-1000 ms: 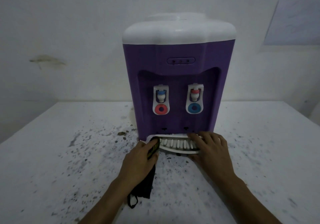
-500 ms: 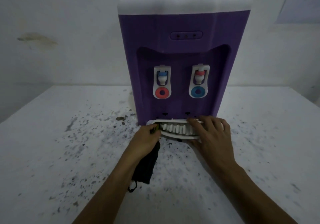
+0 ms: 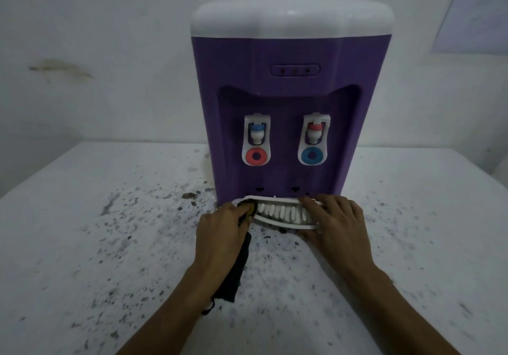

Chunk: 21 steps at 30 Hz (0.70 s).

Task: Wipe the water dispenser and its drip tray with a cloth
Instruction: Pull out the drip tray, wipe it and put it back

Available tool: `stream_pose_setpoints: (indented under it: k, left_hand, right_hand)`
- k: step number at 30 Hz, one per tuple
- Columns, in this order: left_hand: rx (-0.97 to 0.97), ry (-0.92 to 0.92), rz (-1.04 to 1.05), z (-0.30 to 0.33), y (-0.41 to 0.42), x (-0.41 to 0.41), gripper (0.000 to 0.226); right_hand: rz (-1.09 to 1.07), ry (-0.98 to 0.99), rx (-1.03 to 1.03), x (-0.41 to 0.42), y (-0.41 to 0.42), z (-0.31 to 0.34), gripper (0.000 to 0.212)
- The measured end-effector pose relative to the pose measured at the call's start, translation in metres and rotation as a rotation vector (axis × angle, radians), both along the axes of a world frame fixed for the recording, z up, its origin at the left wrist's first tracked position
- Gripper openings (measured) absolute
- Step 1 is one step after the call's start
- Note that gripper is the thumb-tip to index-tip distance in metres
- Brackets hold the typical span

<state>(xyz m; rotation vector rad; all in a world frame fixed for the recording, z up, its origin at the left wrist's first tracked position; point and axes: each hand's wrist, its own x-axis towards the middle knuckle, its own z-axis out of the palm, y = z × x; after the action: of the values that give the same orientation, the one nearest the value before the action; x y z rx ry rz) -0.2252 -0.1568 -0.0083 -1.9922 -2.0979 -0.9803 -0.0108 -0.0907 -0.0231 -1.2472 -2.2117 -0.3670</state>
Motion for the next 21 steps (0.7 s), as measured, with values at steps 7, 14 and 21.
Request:
stream_pose_setpoints:
  k: [7,14,21]
  left_hand:
    - [-0.033,-0.058,-0.069,-0.003,0.006,-0.002,0.037]
    - [-0.064,-0.064,-0.104,-0.014,0.009,0.0,0.036]
    - [-0.396,-0.629,-0.188,0.001,0.018,0.002,0.041]
  right_hand:
    - [-0.003,0.019,0.006,0.0,0.0,-0.004,0.062]
    - [0.023,-0.016,0.086,-0.005,-0.006,0.006,0.065]
    - [0.017,-0.02,0.097,-0.008,-0.007,0.007,0.064]
